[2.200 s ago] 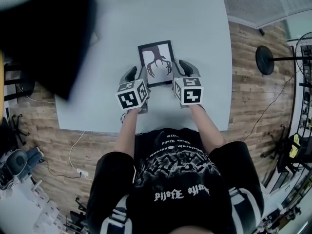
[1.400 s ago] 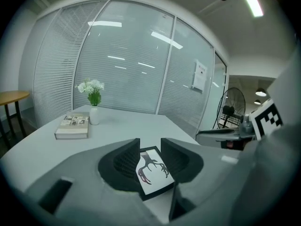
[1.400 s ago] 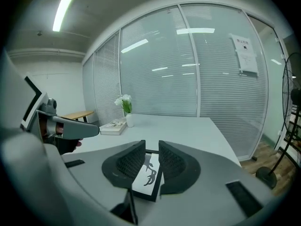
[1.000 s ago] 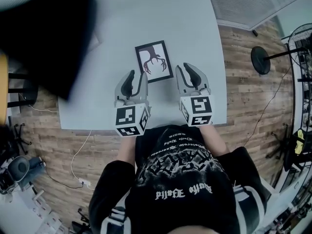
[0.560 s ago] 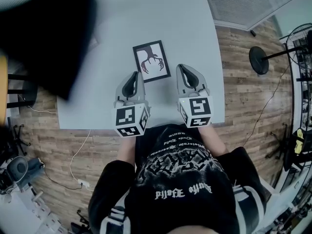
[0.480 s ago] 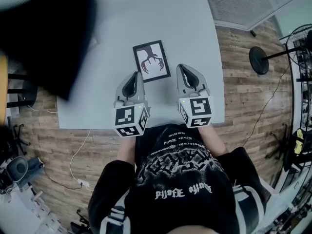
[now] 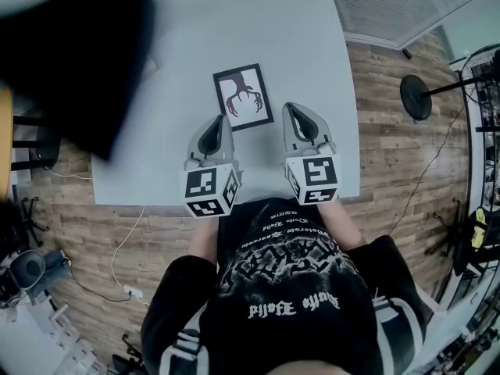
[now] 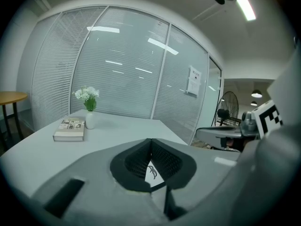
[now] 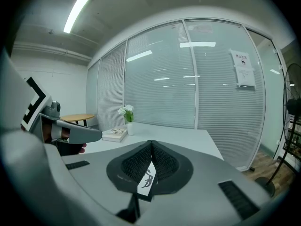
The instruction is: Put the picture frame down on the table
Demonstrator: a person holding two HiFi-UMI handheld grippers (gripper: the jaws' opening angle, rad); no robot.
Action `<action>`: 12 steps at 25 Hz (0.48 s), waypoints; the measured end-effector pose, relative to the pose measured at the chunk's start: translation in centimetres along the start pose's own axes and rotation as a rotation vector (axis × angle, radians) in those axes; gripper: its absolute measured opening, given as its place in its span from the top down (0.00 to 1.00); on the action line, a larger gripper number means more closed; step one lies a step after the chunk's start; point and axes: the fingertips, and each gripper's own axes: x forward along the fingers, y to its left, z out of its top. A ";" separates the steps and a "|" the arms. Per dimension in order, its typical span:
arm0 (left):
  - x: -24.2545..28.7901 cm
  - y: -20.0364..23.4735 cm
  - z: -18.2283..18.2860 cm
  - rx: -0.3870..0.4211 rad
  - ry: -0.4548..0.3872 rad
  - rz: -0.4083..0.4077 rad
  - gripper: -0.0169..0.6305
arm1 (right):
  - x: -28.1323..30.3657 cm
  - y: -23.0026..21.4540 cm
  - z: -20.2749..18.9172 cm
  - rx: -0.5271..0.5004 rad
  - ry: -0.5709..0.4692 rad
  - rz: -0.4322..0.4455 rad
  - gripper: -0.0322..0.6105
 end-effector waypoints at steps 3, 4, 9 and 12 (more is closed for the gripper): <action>0.0 -0.1 -0.1 0.007 -0.001 -0.003 0.95 | -0.1 0.2 0.0 -0.012 -0.002 0.005 0.93; 0.0 -0.1 0.0 0.012 -0.002 -0.002 0.95 | 0.0 0.2 0.0 -0.016 -0.004 0.006 0.93; 0.0 -0.4 0.0 0.048 -0.007 0.006 0.95 | 0.0 0.6 0.2 -0.026 -0.007 0.015 0.93; 0.0 -0.5 0.2 0.049 -0.014 0.005 0.95 | 0.0 0.7 0.3 -0.036 -0.013 0.020 0.93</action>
